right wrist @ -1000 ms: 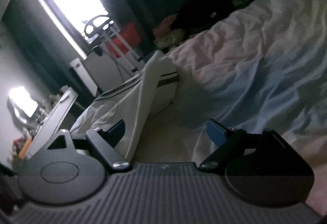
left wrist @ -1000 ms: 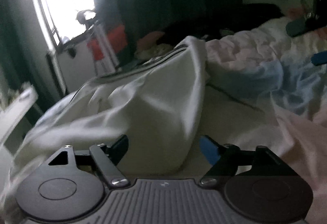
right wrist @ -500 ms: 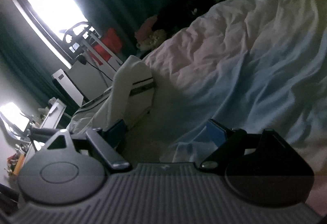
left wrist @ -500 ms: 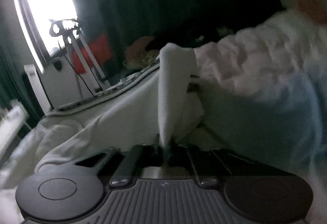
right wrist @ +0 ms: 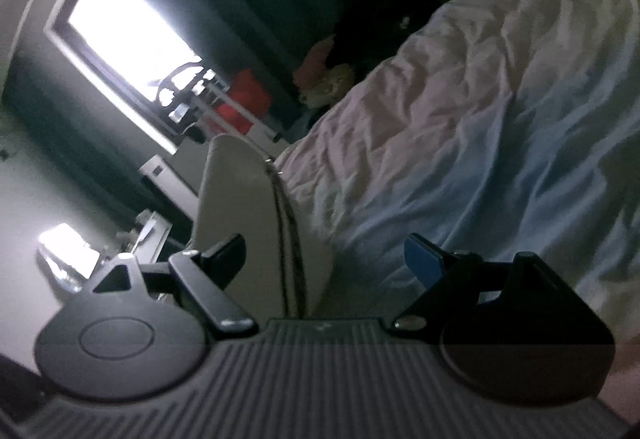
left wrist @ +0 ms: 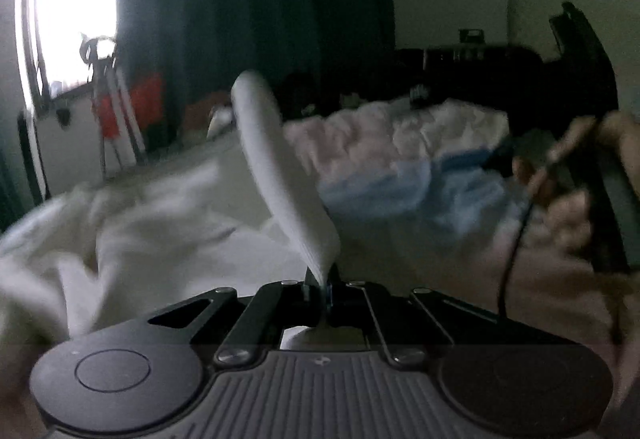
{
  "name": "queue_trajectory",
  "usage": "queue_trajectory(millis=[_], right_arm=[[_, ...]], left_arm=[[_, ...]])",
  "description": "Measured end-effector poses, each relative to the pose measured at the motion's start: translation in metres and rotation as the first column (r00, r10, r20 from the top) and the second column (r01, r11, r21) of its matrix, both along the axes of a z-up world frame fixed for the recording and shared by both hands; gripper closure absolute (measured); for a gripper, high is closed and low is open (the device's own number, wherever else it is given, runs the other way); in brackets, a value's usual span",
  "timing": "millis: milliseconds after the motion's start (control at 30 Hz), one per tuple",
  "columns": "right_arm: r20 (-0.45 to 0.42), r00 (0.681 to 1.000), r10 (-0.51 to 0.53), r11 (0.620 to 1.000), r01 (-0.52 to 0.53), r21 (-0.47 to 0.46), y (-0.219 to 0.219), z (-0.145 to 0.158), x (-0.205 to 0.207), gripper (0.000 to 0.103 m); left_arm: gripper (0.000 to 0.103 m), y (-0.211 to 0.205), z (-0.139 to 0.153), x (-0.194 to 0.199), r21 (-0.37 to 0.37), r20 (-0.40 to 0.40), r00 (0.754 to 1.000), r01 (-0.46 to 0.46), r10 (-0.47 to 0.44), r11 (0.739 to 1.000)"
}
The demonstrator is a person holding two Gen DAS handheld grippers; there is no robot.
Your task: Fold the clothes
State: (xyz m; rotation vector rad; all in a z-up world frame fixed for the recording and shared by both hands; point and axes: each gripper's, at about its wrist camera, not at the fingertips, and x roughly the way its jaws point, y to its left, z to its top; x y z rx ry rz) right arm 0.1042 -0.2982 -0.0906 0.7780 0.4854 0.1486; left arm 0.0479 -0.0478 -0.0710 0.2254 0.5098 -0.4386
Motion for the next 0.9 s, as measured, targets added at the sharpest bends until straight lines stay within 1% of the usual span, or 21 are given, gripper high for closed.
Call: queue_trajectory(millis=[67, 100, 167, 200, 267, 367, 433, 500, 600, 667, 767, 833, 900], right_arm=[[0.012, 0.999, 0.031, 0.999, -0.031, -0.012, 0.008, 0.005, -0.005, 0.02], [0.016, 0.999, 0.045, 0.999, -0.045, -0.019, 0.013, 0.007, -0.007, 0.022], [0.023, 0.997, 0.068, 0.998, -0.067, -0.02, 0.021, 0.009, -0.009, 0.024], [0.026, 0.997, 0.077, 0.997, -0.077, -0.016, 0.024, 0.009, -0.008, 0.027], [0.022, 0.996, 0.084, 0.996, -0.085, 0.01, 0.028, 0.008, -0.002, 0.027], [-0.02, 0.997, 0.069, 0.996, -0.068, 0.061, 0.028, 0.005, 0.019, 0.027], [-0.03, 0.997, 0.077, 0.993, -0.074, 0.092, 0.029, 0.004, 0.035, 0.027], [-0.048, 0.996, 0.072, 0.995, -0.068, 0.072, 0.032, 0.002, 0.053, 0.027], [-0.114, 0.993, 0.031, 0.999, -0.03, 0.012, 0.031, -0.009, 0.079, 0.027], [-0.169, 0.986, -0.002, 0.999, 0.008, 0.032, 0.025, -0.026, 0.093, 0.027], [-0.229, 0.973, -0.033, 0.998, 0.043, 0.038, 0.019, -0.044, 0.096, 0.027], [-0.248, 0.968, -0.049, 0.998, 0.06, 0.036, 0.015, -0.049, 0.089, 0.027], [-0.254, 0.965, -0.064, 0.995, 0.082, 0.06, 0.009, -0.05, 0.084, 0.027]], left_arm=[[0.1, 0.01, -0.004, -0.004, -0.063, -0.05, 0.998, -0.039, 0.036, 0.997], [0.1, 0.014, -0.005, -0.006, -0.086, -0.061, 0.997, -0.057, 0.052, 0.995], [0.1, 0.015, -0.005, -0.006, -0.107, -0.06, 0.996, -0.072, 0.066, 0.992], [0.1, 0.016, -0.006, -0.007, -0.114, -0.061, 0.996, -0.07, 0.064, 0.991], [0.1, 0.017, -0.009, -0.008, -0.128, -0.063, 0.996, -0.066, 0.058, 0.99], [0.1, 0.018, -0.02, -0.005, -0.141, -0.093, 0.994, -0.063, 0.05, 0.988], [0.1, 0.02, -0.028, -0.004, -0.155, -0.121, 0.992, -0.064, 0.045, 0.986], [0.1, 0.02, -0.033, 0.001, -0.178, -0.159, 0.986, -0.078, 0.05, 0.981], [0.1, 0.026, -0.038, 0.01, -0.221, -0.221, 0.973, -0.122, 0.073, 0.968], [0.1, 0.029, -0.039, 0.015, -0.245, -0.233, 0.969, -0.139, 0.081, 0.96], [0.1, 0.034, -0.043, 0.02, -0.276, -0.261, 0.962, -0.15, 0.076, 0.949], [0.1, 0.037, -0.046, 0.023, -0.291, -0.274, 0.959, -0.154, 0.072, 0.944], [0.1, 0.039, -0.045, 0.025, -0.292, -0.277, 0.958, -0.154, 0.071, 0.944]])
